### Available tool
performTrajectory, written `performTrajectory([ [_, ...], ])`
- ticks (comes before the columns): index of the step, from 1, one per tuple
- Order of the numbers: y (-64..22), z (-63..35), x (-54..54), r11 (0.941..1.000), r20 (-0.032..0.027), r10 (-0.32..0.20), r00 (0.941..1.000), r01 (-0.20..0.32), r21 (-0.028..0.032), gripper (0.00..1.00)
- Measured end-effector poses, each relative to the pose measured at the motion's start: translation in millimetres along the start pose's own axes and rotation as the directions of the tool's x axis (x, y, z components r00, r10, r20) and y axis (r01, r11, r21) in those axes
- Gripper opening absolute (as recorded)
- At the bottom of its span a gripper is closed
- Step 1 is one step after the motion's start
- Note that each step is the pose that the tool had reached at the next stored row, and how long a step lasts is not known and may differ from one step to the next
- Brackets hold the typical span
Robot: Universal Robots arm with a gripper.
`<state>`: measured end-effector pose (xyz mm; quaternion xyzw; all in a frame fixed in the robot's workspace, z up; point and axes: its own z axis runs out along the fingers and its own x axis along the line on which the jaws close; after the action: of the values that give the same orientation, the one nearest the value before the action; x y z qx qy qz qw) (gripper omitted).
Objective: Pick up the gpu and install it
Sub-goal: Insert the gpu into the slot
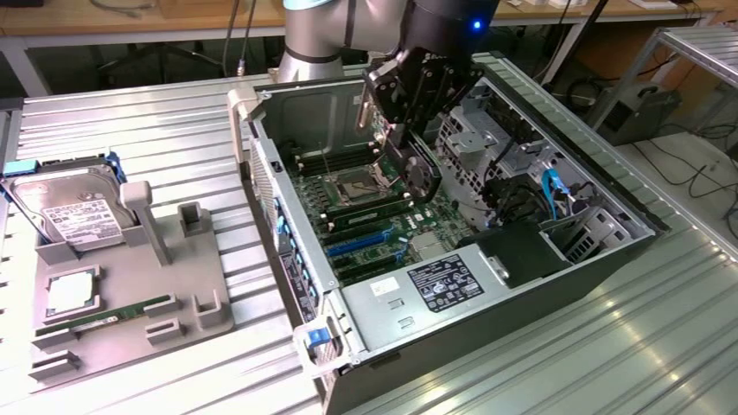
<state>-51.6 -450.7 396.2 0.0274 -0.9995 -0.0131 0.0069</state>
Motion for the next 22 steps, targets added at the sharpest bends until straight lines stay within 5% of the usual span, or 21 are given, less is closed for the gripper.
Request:
performTrajectory([
  [3,0.0,0.3,0.1,0.9940,-0.0017,-0.110,0.9940,0.110,0.0015,0.26],
  [10,0.0,0.8,0.0,0.9692,-0.0054,-0.246,0.9692,0.246,0.0027,0.26],
  [22,0.0,2.0,0.0,0.8762,-0.0127,-0.482,0.8762,0.482,0.0034,0.26],
])
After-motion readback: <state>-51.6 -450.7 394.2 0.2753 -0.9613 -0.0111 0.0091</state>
